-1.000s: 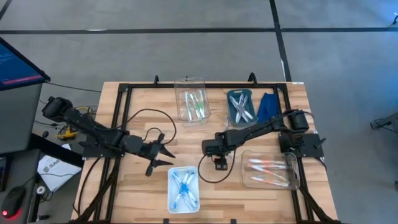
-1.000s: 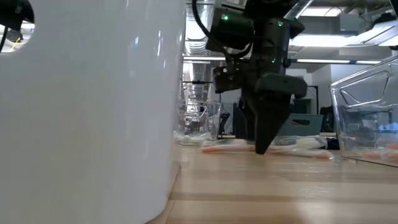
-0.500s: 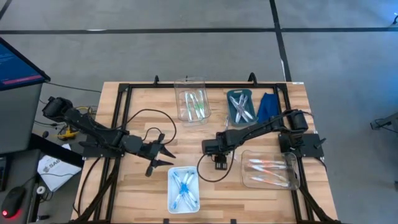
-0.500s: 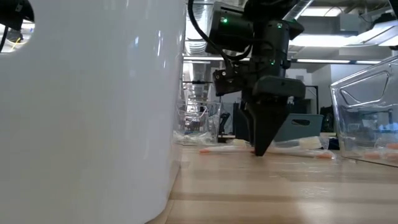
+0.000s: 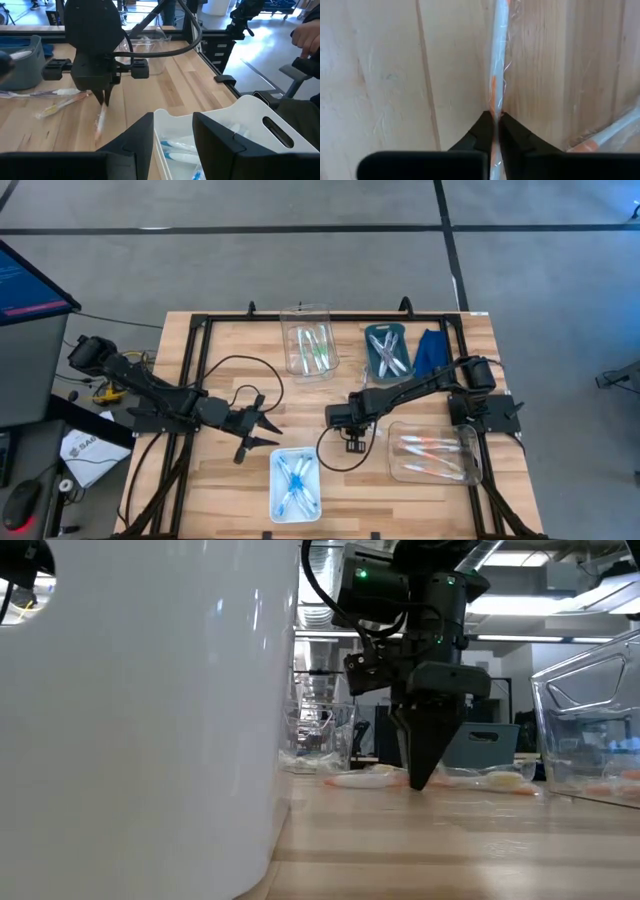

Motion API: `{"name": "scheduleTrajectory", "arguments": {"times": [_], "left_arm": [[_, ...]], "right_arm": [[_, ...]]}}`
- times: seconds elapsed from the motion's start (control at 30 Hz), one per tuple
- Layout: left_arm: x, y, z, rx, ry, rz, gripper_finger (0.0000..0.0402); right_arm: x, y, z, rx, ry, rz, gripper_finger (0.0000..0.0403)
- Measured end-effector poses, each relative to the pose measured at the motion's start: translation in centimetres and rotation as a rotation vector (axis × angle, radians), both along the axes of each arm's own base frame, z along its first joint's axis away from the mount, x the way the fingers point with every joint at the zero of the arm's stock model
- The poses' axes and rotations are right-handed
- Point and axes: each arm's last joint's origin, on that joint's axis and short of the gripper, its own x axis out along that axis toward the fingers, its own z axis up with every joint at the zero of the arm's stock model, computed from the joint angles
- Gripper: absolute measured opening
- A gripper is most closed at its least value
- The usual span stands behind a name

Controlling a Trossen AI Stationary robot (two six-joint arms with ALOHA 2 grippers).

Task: Pick & Place Toothbrushes
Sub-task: Put the orange toothbrush into the bottom transparent bin

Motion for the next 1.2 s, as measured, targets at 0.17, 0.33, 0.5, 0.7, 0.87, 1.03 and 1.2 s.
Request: {"name": "scheduleTrajectory", "arguments": {"times": [0.17, 0.33, 0.5, 0.7, 0.87, 1.03, 1.2], "left_arm": [[0.0, 0.0, 0.0, 0.000, 0.000, 0.000, 0.0131], [0.0, 0.0, 0.0, 0.001, 0.002, 0.000, 0.0131], [0.0, 0.0, 0.0, 0.002, 0.004, -0.001, 0.0131], [0.0, 0.0, -0.1, 0.002, 0.005, -0.001, 0.0131], [0.0, 0.0, -0.1, 0.004, 0.008, 0.000, 0.0131], [0.0, 0.0, -0.1, 0.004, 0.009, -0.001, 0.0131], [0.0, 0.0, -0.1, 0.003, 0.009, 0.000, 0.0131]], "right_arm": [[-0.3, 0.2, 0.5, 0.000, 0.015, -0.011, 0.0009], [0.2, 0.8, 2.3, -0.002, 0.015, 0.008, 0.0005], [1.4, 1.5, 5.4, -0.016, -0.042, 0.054, 0.0004], [1.2, 2.2, 10.8, -0.118, -0.034, 0.127, 0.0004], [-0.5, 2.9, 15.5, -0.170, -0.117, 0.111, 0.0004], [-3.9, 3.6, 19.1, -0.167, -0.189, 0.061, 0.0004], [-8.0, 4.5, 20.2, -0.154, -0.232, -0.008, 0.0004]]}}
